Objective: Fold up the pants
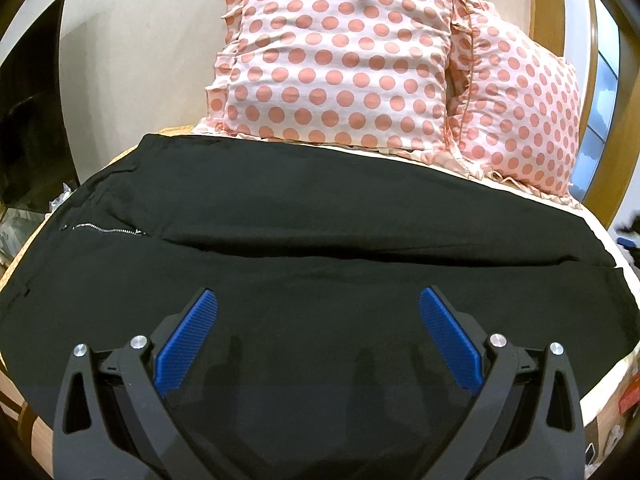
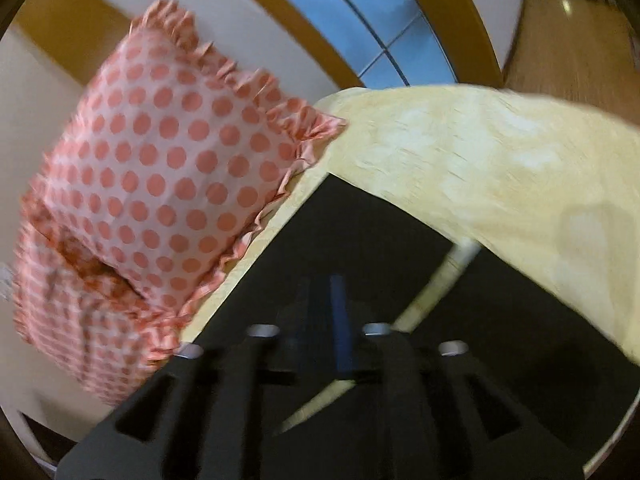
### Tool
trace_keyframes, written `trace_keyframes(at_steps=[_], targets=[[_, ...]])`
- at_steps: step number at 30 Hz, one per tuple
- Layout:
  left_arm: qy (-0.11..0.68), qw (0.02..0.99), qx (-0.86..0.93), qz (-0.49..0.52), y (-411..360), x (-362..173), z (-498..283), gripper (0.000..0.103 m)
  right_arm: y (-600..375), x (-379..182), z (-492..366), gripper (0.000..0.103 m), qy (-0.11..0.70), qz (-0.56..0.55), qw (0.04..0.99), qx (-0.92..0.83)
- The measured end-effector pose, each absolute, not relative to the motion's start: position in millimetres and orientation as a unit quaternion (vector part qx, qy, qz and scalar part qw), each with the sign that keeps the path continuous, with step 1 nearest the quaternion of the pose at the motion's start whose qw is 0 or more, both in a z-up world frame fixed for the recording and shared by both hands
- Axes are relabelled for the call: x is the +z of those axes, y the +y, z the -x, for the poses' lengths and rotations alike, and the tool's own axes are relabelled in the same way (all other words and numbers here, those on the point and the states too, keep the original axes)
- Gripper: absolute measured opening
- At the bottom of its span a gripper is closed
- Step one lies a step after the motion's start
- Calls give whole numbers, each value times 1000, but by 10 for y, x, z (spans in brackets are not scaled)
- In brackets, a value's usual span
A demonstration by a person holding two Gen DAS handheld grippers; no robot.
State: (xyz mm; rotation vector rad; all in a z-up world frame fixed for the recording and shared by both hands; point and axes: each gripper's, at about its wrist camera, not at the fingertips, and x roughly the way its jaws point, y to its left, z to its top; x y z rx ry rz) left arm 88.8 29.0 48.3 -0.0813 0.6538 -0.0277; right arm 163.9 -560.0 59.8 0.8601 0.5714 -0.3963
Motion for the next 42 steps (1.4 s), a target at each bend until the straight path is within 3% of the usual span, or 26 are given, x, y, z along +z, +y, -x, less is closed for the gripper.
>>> trace_keyframes(at_steps=[1,3,5,10,15,17,19,23,27,42], targets=[[322,946,-13,39,283,475,-881,101,-5583,598,-1825,87,282,-401,850,-193],[329,944,-7,33,269,448,-883,101,-5522,618,-2270,75,311,-373,847,-218],[333,943,-2,28,274,430,-888,101,-5477,607,-2653,53,337,-346,835,-265],[339,940,5,26,323,402,-911,101,-5465,437,-3242,53,365,-330,794,-358],[349,937,7,14,331,351,-953,101,-5347,290,-3500,52,388,-223,790,-418],[346,938,-1,19,344,355,-948,101,-5352,285,-3363,41,372,-223,798,-419],[344,939,-4,22,355,357,-951,101,-5434,289,-3152,14,352,-251,808,-401],[343,938,-17,40,390,351,-966,101,-5735,213,-2579,4,313,-370,809,-331],[346,936,-23,58,435,343,-984,101,-5871,117,-1999,4,259,-458,809,-261],[342,937,-19,68,488,374,-954,101,-5473,308,-381,3,169,-461,843,-220]])
